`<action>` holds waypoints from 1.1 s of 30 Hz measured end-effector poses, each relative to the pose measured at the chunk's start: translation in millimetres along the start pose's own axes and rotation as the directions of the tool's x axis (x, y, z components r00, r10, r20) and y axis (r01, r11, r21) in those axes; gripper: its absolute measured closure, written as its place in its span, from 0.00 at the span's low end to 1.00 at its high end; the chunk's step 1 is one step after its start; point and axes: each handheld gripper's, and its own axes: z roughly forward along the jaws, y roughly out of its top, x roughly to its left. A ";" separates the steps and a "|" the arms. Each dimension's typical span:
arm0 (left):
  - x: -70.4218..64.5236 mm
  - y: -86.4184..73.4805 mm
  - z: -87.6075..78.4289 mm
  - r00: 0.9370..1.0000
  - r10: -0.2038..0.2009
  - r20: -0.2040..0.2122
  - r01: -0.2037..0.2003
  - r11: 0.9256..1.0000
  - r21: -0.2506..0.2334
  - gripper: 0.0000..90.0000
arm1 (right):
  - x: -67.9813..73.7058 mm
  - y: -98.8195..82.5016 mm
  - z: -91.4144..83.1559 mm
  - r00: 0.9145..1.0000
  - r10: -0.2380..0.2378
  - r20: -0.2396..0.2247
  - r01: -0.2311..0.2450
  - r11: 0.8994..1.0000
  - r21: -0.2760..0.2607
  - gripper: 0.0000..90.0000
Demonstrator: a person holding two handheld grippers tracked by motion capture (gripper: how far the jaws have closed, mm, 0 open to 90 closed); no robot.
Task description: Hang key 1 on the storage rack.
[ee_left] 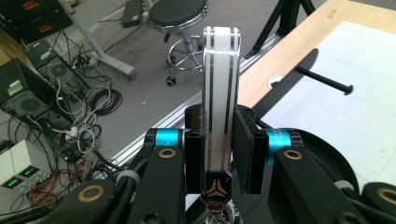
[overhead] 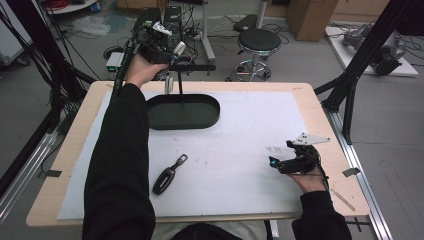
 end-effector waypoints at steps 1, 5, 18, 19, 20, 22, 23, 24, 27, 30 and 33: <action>0.8 -0.2 0.3 1.000 -0.008 -0.001 0.008 1.000 -0.006 0.84 | 0.0 0.0 0.1 1.000 0.002 -0.001 -0.002 1.000 0.001 0.02; 4.7 0.0 1.3 1.000 -0.018 -0.010 0.018 1.000 -0.002 0.84 | -0.2 -0.2 0.5 1.000 0.002 -0.002 -0.002 1.000 0.006 0.02; 3.9 -6.8 2.7 0.987 -0.101 0.126 0.096 0.994 0.044 0.21 | 0.2 -0.4 0.8 1.000 -0.006 -0.014 0.006 1.000 0.005 0.02; 2.8 -6.8 2.6 0.985 -0.108 0.133 0.102 0.994 0.048 0.10 | 0.3 -0.1 0.0 1.000 -0.002 -0.015 0.002 1.000 0.002 0.02; 1.8 -6.3 1.6 0.985 -0.099 0.144 0.093 0.994 0.048 0.04 | 0.0 0.3 -0.6 1.000 0.002 -0.019 -0.002 1.000 0.003 0.02; -0.4 -4.7 -2.4 0.987 -0.079 0.142 0.076 0.997 0.025 0.02 | -0.3 0.8 -1.8 1.000 0.009 -0.015 -0.009 1.000 0.001 0.02; -1.1 -3.4 -5.1 0.989 -0.069 0.129 0.067 0.998 0.016 0.02 | -0.2 0.9 -2.1 1.000 0.015 -0.016 -0.015 1.000 -0.002 0.02; -1.5 -2.7 -7.0 0.990 -0.067 0.126 0.066 0.998 0.012 0.02 | -0.1 1.0 -2.3 1.000 0.016 -0.016 -0.016 1.000 -0.003 0.02; -3.4 -1.2 -14.8 0.987 -0.066 0.147 0.066 0.998 0.003 0.02 | -0.1 1.0 -2.2 1.000 0.014 -0.013 -0.014 1.000 -0.002 0.02; -7.8 -0.8 -22.2 0.988 -0.051 0.149 0.052 0.999 0.000 0.02 | -0.4 0.9 -2.0 1.000 0.012 -0.013 -0.012 1.000 0.000 0.02; -11.8 -3.2 -30.6 0.987 -0.043 0.157 0.044 0.999 -0.001 0.02 | -0.1 0.9 -1.7 1.000 0.009 -0.011 -0.009 1.000 0.001 0.02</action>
